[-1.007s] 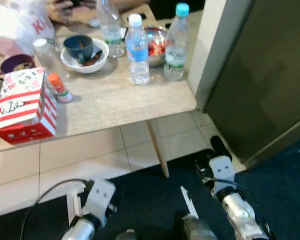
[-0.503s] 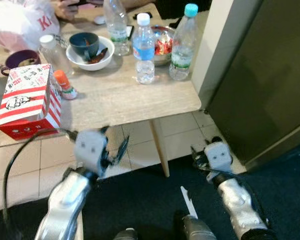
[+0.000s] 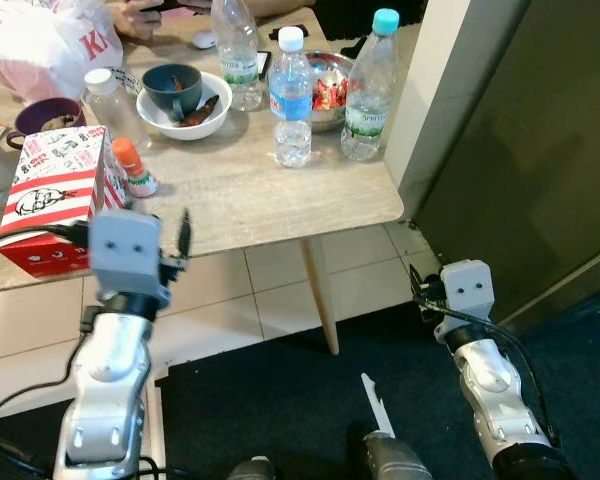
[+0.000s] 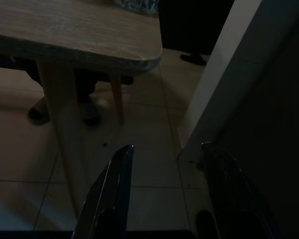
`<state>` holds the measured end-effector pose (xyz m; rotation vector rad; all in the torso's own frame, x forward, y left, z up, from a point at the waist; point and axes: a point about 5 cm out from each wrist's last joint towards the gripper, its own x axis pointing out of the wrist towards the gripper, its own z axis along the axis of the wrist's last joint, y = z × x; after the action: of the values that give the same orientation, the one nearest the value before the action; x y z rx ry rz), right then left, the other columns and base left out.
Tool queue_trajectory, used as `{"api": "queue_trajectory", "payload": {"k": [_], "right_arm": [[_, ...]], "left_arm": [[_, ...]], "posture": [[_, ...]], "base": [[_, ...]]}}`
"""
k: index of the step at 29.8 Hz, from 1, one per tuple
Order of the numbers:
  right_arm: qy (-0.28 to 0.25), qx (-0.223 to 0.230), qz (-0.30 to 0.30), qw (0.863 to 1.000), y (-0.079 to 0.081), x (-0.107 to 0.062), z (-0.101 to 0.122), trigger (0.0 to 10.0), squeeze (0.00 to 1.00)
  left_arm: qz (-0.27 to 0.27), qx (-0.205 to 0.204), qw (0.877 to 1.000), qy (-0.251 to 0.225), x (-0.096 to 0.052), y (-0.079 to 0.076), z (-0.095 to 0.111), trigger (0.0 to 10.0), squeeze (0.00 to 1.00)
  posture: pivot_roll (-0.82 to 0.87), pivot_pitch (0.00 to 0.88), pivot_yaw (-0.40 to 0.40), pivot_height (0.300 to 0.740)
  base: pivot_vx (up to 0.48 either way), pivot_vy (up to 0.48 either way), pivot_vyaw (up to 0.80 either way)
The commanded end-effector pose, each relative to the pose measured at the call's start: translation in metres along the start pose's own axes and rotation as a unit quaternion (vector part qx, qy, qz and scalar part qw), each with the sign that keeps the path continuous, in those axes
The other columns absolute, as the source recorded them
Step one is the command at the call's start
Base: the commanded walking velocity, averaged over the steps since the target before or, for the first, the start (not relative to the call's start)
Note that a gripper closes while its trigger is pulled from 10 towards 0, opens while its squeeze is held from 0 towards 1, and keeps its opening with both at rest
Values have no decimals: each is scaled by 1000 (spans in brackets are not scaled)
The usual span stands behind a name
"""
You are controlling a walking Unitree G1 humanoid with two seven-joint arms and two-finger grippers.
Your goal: Restocking fridge
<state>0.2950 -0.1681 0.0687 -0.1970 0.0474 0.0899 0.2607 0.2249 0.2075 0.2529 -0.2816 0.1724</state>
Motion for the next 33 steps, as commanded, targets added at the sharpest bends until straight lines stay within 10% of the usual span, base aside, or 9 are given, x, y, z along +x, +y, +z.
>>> {"api": "queue_trajectory", "payload": {"k": [1,16,24,33], "right_arm": [[-18,12,-25,999,-5,2,10,10000,0],[-151,74,-104,980,-43,11,80,10000,0],[-231,91,4,969,0,9,132,10000,0],[-207,136,28,968,13,8,129,10000,0]], "left_arm": [[13,-9,1000,9,10,8,1,10000,0],[-97,-91,990,44,13,-48,-11,10000,0],[-115,-106,987,32,24,-55,-8,10000,0],[-149,-142,977,60,27,-70,-13,10000,0]], "posture": [[17,139,-31,740],[-16,128,-23,740],[-23,123,-15,740],[-29,120,-18,740]], "base": [[0,0,0],[0,0,0],[0,0,0],[0,0,0]]}}
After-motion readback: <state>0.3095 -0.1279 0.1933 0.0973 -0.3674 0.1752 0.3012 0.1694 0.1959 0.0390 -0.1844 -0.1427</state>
